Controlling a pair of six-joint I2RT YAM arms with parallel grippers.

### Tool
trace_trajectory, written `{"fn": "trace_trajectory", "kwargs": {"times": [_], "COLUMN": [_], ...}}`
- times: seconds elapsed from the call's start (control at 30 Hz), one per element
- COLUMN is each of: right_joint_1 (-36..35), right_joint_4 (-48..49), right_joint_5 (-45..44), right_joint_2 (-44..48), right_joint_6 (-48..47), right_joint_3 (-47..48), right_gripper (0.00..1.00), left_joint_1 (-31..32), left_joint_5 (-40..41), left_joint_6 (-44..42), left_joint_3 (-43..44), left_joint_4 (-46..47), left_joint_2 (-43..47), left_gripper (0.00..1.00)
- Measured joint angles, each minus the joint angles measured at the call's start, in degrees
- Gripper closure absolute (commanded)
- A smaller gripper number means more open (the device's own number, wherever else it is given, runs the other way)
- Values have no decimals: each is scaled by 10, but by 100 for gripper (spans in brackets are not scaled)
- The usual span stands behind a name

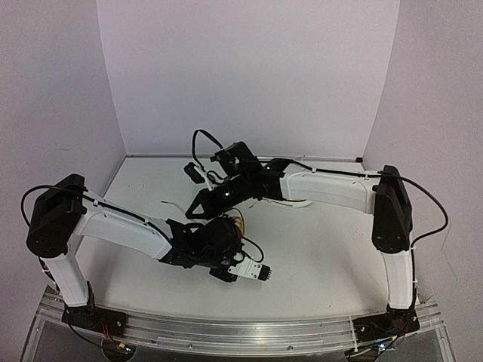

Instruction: Tie the shoes

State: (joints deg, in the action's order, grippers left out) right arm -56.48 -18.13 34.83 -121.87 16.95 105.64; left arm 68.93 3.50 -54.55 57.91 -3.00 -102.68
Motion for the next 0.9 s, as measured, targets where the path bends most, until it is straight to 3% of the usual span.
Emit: {"fn": "trace_trajectory", "kwargs": {"times": [0.07,0.27,0.43,0.7,0.9], "right_joint_1": [-5,-12,-11,23,104], "right_joint_4": [-5,-22,-26,-29,-11], "right_joint_5": [9,37,42,32,-10], "right_joint_2": [-9,-17,-16,59,206], "right_joint_6": [0,3,-1,-3,-3], "right_joint_3": [11,16,16,-31,-121], "right_gripper": [98,63,49,37,40], "left_joint_1": [2,5,5,4,-34], "left_joint_5": [5,13,15,15,-45], "left_joint_6": [-1,-6,-7,12,68], "left_joint_3": [3,9,9,13,38], "left_joint_4": [0,0,0,-4,-25], "left_joint_2": [-3,-10,-12,-12,-12], "left_gripper": [100,100,100,100,100]}}
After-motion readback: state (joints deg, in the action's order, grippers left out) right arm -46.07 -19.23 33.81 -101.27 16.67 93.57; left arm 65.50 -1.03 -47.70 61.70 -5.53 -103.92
